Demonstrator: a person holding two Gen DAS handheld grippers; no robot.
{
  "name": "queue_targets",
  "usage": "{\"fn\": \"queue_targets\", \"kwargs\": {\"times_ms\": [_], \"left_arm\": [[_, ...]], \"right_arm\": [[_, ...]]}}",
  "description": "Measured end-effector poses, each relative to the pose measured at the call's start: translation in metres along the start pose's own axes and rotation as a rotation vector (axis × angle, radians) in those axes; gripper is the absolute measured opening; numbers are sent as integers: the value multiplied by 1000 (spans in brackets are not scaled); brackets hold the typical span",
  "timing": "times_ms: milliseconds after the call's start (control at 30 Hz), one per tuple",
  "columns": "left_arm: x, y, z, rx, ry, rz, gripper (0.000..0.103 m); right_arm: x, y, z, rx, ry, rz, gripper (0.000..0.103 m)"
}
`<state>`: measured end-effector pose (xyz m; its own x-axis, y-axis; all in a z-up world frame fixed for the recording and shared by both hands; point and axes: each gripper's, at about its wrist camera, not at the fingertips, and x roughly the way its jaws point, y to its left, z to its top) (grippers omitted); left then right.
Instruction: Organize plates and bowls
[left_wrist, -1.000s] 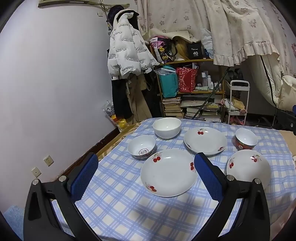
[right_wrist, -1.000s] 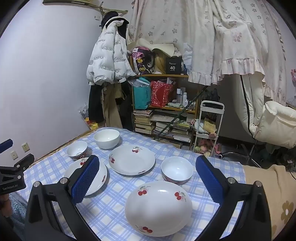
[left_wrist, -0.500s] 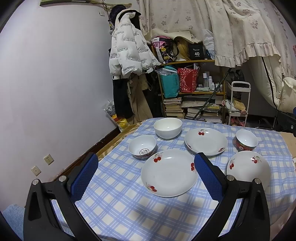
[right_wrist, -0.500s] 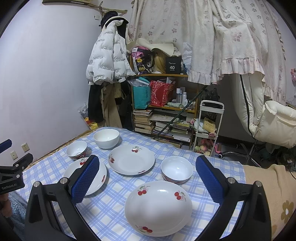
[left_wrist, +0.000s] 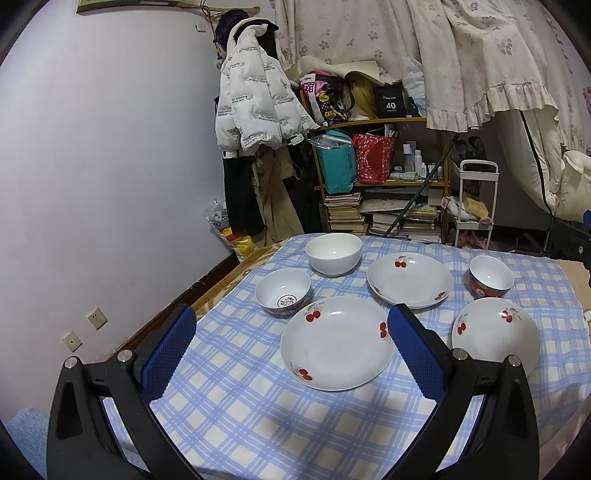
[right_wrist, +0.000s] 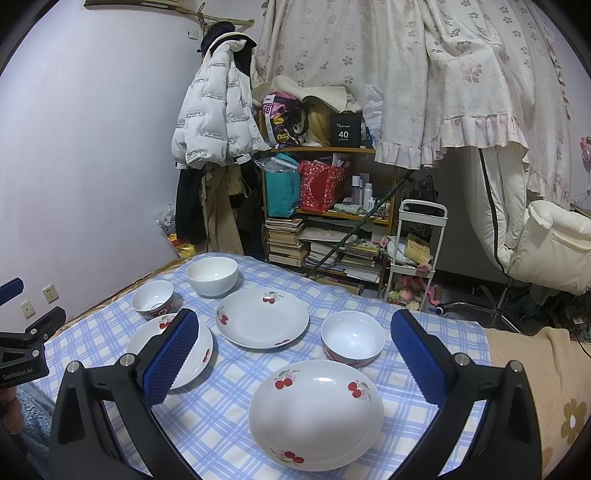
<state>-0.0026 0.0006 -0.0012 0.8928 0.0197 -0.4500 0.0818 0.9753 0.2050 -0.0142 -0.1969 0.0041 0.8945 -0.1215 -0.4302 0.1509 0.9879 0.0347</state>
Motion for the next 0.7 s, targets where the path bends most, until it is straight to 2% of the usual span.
{"fn": "queue_targets", "kwargs": {"times_ms": [700], "left_arm": [[-1,4,-1,17,-22,22,102]], "right_arm": [[1,1,0,0,2,-1,103]]}}
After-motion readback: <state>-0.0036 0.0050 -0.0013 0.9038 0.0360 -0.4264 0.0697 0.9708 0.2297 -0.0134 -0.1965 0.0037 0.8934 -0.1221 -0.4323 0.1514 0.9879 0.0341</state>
